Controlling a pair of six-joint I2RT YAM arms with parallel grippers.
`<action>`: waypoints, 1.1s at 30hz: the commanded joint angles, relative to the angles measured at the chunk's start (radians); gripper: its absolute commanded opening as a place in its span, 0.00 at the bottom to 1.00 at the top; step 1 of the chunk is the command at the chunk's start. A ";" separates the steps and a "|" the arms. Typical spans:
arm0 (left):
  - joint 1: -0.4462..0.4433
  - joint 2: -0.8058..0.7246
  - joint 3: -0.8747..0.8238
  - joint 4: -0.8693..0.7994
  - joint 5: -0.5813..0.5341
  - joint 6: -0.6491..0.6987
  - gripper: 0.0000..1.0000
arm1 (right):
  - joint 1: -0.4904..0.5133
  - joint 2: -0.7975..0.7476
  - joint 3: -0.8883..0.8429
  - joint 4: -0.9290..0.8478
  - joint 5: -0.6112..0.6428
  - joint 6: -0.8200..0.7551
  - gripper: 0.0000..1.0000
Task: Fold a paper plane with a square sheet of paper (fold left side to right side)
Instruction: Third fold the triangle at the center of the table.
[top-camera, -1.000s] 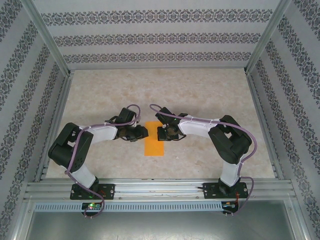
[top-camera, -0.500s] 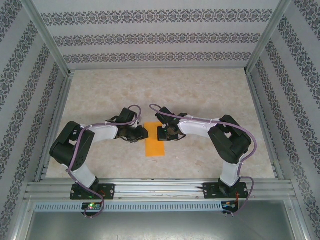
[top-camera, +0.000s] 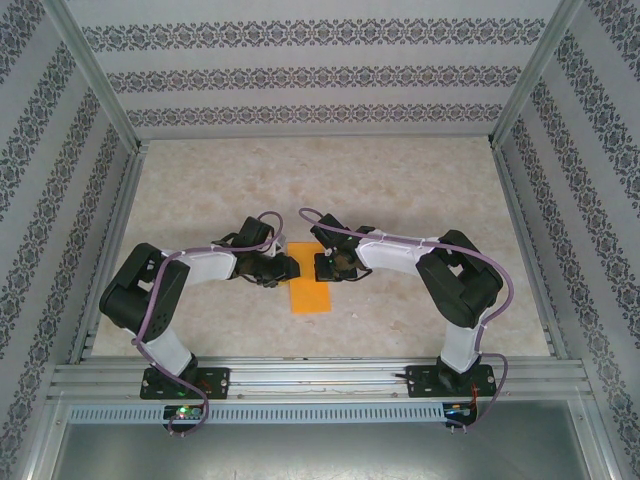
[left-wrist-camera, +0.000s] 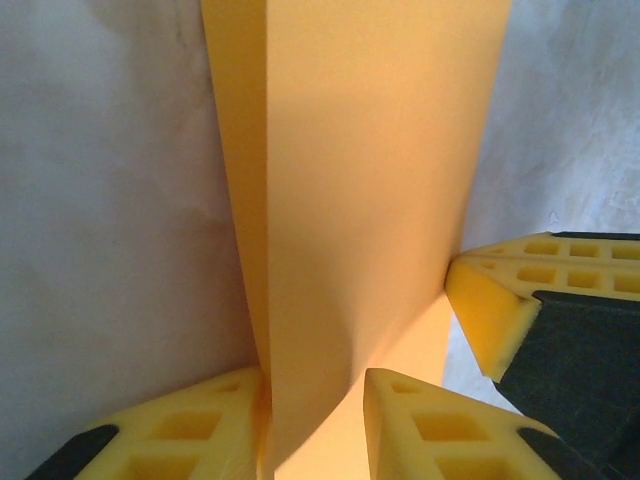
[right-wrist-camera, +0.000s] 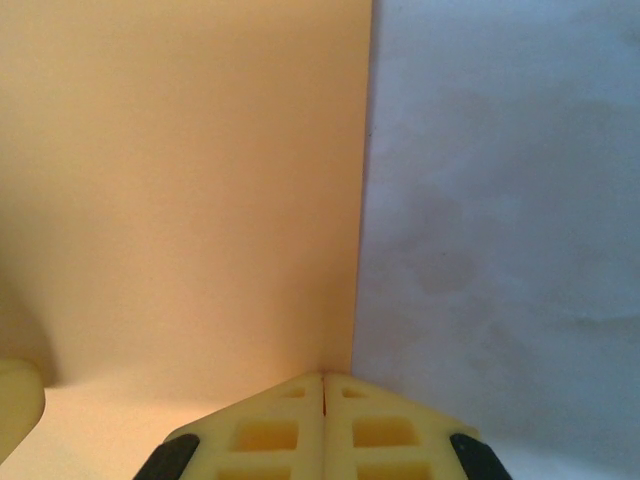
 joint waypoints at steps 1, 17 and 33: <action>-0.010 -0.033 -0.012 0.006 -0.008 -0.010 0.30 | 0.001 0.061 -0.027 -0.080 0.062 -0.013 0.00; -0.011 -0.075 -0.044 -0.019 -0.003 -0.019 0.23 | -0.009 0.040 -0.037 -0.079 0.062 -0.019 0.00; -0.012 -0.097 -0.061 -0.002 0.012 -0.065 0.02 | -0.040 -0.063 -0.076 0.058 -0.004 -0.071 0.11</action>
